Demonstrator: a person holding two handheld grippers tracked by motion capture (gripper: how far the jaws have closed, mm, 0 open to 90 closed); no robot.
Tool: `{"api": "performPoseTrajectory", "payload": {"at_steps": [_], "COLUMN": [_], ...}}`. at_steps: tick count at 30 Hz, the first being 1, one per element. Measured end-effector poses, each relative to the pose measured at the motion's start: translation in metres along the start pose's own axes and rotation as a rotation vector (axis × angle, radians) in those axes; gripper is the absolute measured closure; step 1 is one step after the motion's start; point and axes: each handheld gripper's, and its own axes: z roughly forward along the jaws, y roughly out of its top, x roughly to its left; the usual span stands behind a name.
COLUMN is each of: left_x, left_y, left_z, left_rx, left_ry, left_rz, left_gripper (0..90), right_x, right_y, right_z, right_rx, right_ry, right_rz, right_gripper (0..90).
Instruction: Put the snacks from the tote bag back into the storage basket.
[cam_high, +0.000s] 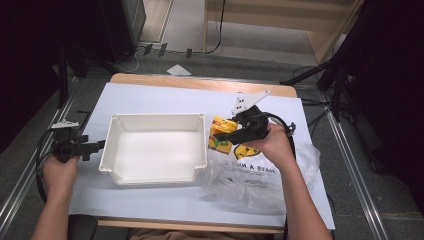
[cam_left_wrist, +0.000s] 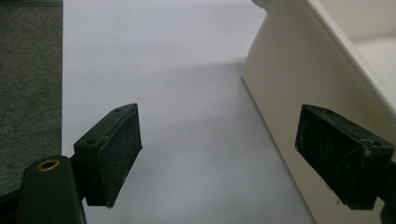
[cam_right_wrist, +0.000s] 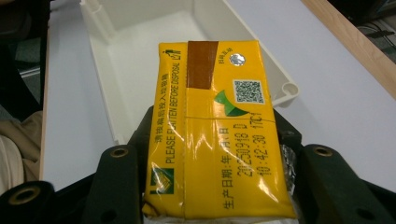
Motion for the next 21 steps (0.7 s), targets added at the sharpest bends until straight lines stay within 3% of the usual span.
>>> {"api": "performPoseTrajectory", "payload": {"at_steps": [21], "left_x": [0.0], "left_y": [0.0], "left_z": [0.0], "left_rx": [0.0], "left_ry": [-0.003], "left_rz": [0.004], "left_gripper": [15.5], "right_x": [0.004], "right_y": [0.03], "right_z": [0.016], "right_rx": [0.001], "right_ry": [0.041], "right_rz": [-0.056], "right_gripper": [52.9]}}
